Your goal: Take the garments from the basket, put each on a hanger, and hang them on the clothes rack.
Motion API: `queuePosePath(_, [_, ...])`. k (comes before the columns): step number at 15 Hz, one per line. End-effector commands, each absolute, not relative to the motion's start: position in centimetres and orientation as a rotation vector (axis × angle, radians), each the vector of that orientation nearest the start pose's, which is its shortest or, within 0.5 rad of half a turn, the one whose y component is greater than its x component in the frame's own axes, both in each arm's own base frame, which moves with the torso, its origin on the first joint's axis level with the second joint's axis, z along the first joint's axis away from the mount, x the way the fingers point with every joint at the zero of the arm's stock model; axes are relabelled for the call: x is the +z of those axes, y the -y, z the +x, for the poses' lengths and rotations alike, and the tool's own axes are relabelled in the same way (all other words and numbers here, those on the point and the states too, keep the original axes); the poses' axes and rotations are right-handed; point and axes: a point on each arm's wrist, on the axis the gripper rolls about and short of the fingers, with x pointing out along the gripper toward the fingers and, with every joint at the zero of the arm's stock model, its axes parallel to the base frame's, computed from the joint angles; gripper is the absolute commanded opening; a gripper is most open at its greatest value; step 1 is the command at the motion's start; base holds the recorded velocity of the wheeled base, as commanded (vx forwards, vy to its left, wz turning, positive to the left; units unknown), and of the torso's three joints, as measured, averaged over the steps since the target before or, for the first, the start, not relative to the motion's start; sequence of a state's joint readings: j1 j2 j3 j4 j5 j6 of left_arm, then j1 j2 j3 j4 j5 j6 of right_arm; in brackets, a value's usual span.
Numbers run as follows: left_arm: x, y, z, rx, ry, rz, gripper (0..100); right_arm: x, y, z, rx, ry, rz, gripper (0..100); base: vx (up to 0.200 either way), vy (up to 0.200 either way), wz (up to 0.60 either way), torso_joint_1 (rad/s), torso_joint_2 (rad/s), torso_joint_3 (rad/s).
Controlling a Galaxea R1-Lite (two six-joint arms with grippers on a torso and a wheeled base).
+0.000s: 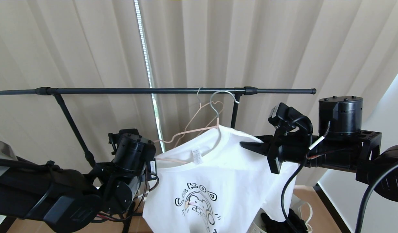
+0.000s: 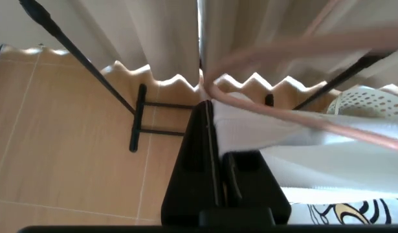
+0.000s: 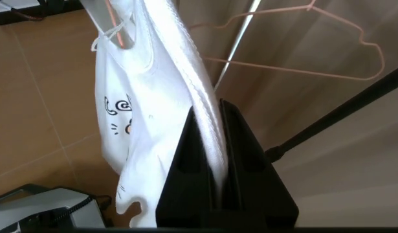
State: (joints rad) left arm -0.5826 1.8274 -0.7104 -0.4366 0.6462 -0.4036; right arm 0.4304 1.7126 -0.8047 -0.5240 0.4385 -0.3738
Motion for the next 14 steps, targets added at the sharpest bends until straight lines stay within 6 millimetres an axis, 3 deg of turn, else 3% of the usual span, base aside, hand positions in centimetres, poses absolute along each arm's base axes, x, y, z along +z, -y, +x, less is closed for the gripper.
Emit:
queuePosePath(1, [10.7,14.4,26.0,0.198,-0.522,-0.009,0,16.6,-13.0,27.4,0.906,-0.240,-0.342,0,0.000,0.000,0.00,0.000,0.00,0.000])
queuePosePath(8, [12.4,13.9,27.4,0.218,-0.467,-0.043,0,15.9,-11.8,27.4,0.892,-0.215,-0.462,0,0.000,0.000,0.00,0.000,0.00,0.000])
queuePosePath(14, [15.4,15.7,26.5,0.113,-0.397,0.040,0,15.6,-13.0,27.8,0.857,-0.224,-0.493,0,0.000,0.000,0.00,0.000,0.00,0.000])
